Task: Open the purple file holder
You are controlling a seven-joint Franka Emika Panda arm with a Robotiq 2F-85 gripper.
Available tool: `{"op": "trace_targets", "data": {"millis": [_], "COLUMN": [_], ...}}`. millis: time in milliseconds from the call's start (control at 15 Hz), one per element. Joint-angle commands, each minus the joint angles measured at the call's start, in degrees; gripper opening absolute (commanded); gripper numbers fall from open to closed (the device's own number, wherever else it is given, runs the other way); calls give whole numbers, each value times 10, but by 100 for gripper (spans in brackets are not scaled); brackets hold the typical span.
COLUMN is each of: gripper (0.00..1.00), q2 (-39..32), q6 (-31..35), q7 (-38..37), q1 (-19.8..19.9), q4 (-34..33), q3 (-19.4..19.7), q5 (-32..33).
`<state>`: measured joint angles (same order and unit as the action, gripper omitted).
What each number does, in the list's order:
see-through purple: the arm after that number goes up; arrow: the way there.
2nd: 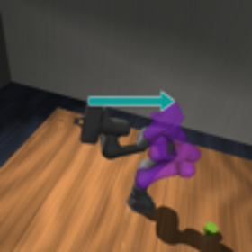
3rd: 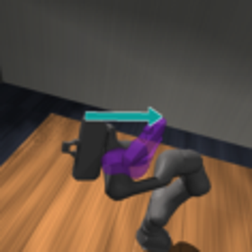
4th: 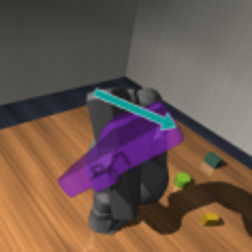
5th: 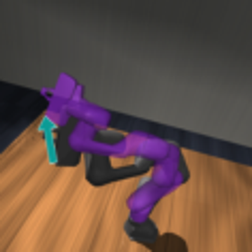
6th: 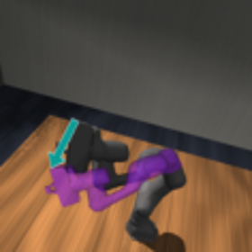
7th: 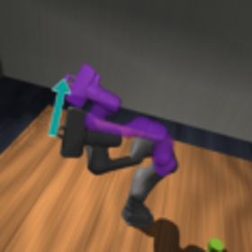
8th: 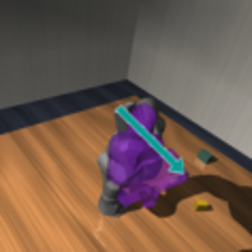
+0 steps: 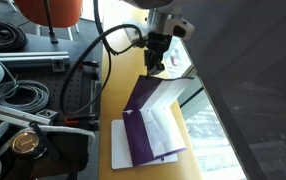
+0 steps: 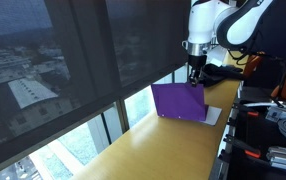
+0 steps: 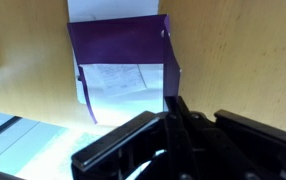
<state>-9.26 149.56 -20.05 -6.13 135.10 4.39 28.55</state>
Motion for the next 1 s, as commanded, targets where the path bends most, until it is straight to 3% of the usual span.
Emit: {"op": "trace_targets", "data": {"millis": [0,467,933], "gripper": [0,0,0], "q2": [-32,-90,-110], "q6": [-29,-96,-122], "q7": [-65,-117,-120], "q1": [-35,-91,-94], "q4": [-42,-90,-115], "q3": [-17,-16,-27], "q5": [34,52,51]}}
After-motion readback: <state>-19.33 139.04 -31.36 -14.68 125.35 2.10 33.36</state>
